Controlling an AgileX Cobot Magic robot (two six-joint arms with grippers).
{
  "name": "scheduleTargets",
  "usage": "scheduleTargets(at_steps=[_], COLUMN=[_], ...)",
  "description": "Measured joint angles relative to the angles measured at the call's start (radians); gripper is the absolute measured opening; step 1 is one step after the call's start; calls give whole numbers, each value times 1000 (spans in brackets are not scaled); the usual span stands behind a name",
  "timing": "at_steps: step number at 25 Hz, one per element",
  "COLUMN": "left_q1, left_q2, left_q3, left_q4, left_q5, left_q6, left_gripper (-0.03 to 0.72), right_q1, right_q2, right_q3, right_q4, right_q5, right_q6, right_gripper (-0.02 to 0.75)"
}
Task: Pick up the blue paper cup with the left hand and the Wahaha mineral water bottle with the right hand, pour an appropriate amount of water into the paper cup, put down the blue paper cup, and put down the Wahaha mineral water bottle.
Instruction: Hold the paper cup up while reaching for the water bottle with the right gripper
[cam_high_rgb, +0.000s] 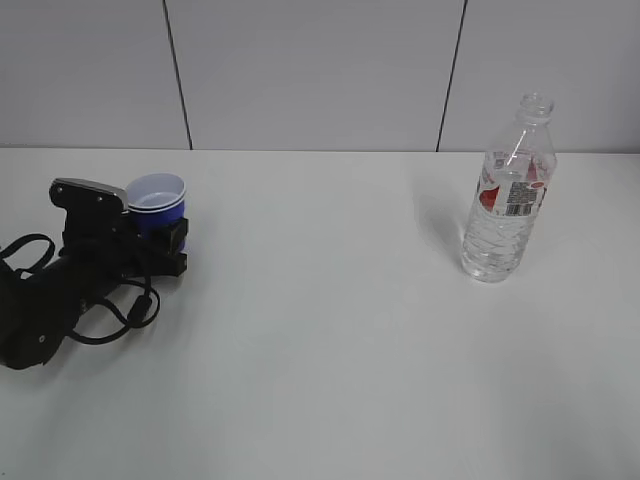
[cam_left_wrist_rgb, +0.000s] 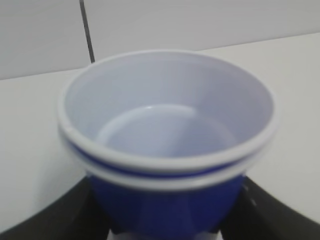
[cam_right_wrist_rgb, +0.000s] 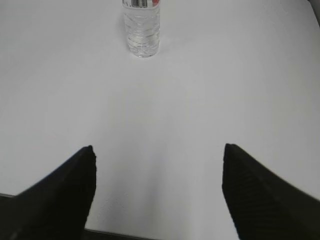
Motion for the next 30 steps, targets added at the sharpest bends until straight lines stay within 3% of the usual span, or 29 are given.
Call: scheduleTargets(at_steps=[9,13,21,30], left_q1=[2,28,72,72], left_q2=[-160,-259,-400,-549], left_q3=[67,106,216,352], left_q4=[53,197,502,567], left_q5=[2,2,2,2], left_q6=[0,-26,-209,-262], left_gripper=[446,446,445,445], right_q1=[0,0,0,0], right_q2=[0,0,0,0], right_q3=[0,0,-2,-27], right_q4=[0,0,9,66], right_q5=[0,0,-13,-264], right_q6=[0,-2,-6,-6], right_gripper=[587,587,587,587])
